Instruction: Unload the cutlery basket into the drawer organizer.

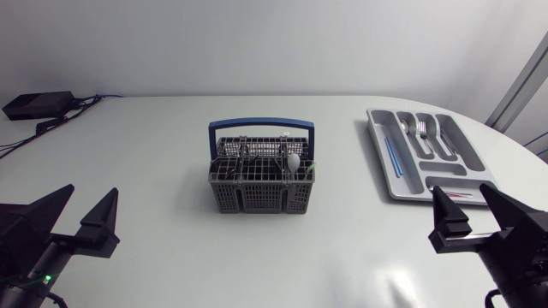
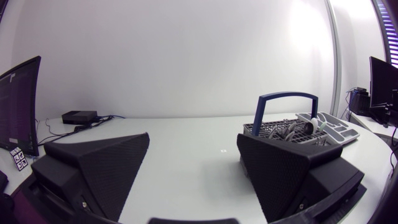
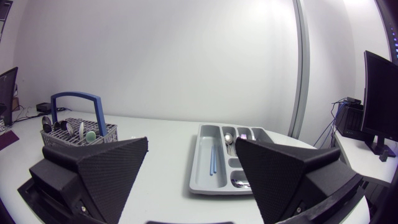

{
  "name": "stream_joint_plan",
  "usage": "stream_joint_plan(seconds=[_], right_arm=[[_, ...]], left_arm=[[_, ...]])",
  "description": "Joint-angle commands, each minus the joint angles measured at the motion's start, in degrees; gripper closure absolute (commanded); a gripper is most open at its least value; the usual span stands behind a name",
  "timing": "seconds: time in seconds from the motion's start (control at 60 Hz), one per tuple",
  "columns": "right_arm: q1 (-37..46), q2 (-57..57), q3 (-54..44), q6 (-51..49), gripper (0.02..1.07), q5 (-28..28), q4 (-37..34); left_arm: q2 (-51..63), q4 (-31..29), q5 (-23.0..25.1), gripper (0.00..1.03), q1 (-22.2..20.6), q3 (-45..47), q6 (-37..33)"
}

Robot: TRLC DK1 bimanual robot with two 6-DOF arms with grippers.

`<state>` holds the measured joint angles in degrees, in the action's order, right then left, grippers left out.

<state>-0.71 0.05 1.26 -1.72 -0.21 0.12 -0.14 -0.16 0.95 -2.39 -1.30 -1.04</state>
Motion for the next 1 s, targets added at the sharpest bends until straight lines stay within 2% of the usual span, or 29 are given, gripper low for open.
stream_joint_plan(seconds=[0.0, 0.217, 0.333, 0.55, 0.983], right_arm=[[-0.17, -0.41, -1.34, 0.13, 0.06, -0.14, -0.47], [-0.26, -0.41, -1.34, 0.13, 0.06, -0.14, -0.38], [-0.26, -0.49, -1.34, 0.13, 0.06, 0.21, -0.21], [-0.43, -0.49, -0.55, 0.13, 0.06, 0.91, -0.21], [-1.66, 3.64, 4.9, -0.04, 0.06, 1.61, -0.56]], left_arm=[[-0.47, 0.16, -0.69, 0.04, -0.24, 1.3, 1.83], [-0.56, 0.25, -0.77, 0.04, -0.07, 1.3, 3.41], [-0.65, 0.52, -2.44, 0.04, 0.2, 1.3, 5.61], [-0.65, 1.83, -4.11, 0.05, 1.25, -0.11, 5.61], [3.48, -2.21, -5.26, 0.05, 1.34, -7.84, 5.7]])
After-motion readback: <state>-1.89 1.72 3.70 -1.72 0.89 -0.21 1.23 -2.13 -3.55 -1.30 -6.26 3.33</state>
